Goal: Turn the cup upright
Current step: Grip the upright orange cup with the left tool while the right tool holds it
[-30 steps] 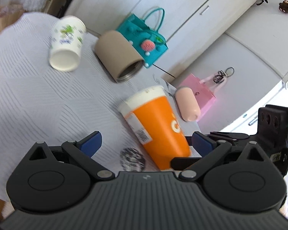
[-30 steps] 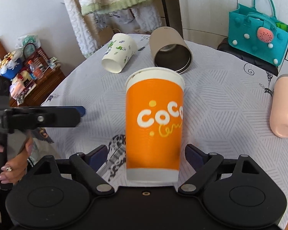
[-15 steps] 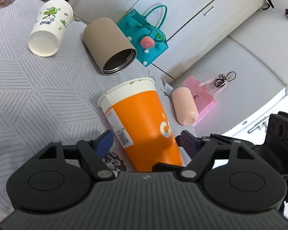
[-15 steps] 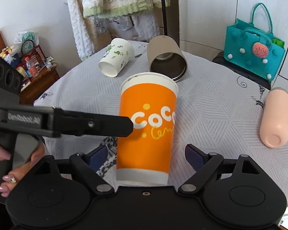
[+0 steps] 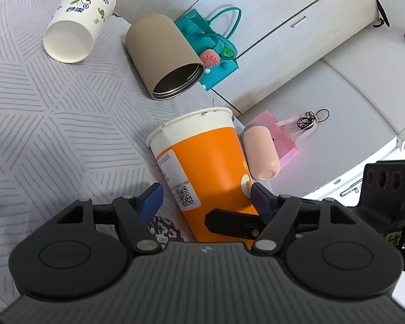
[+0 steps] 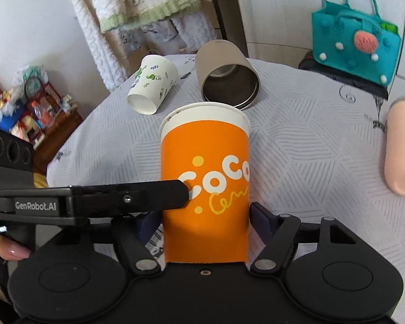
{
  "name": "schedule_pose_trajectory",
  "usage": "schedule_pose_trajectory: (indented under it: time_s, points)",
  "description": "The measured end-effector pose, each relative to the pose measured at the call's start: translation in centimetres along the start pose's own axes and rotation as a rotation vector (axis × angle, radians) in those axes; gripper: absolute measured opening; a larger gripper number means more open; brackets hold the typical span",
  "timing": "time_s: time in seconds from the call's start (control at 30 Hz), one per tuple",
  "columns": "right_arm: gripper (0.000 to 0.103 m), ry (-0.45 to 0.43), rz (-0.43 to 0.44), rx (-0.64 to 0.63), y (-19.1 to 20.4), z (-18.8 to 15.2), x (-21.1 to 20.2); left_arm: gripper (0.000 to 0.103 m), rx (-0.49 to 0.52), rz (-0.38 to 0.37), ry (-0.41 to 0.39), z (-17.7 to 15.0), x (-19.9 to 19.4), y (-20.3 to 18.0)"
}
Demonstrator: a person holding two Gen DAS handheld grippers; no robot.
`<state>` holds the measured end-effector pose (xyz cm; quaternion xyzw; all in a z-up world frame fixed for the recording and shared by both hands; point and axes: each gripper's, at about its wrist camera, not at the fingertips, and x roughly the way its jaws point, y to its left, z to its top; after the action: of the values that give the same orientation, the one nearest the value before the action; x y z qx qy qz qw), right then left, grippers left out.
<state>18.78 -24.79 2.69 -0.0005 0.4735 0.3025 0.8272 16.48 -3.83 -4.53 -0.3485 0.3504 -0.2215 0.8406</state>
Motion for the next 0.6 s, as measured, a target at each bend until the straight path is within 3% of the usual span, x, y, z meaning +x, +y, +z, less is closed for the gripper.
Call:
schedule_pose_trajectory:
  time_s: [0.3,0.47,0.6]
  points:
    - [0.075,-0.033,0.008,0.013,0.3,-0.8,-0.8,0.072,0.036,-0.035,0.036,0.3,0.6,-0.3]
    - [0.074,-0.066,0.051,0.049,-0.2,-2.0,-1.1,0.075,0.133,-0.042,0.063,0.1,0.3,-0.9]
    - [0.074,-0.092,0.067,0.041,-0.1,-2.9,-1.6,0.079,0.146,-0.049,0.075,0.0,0.2,-0.9]
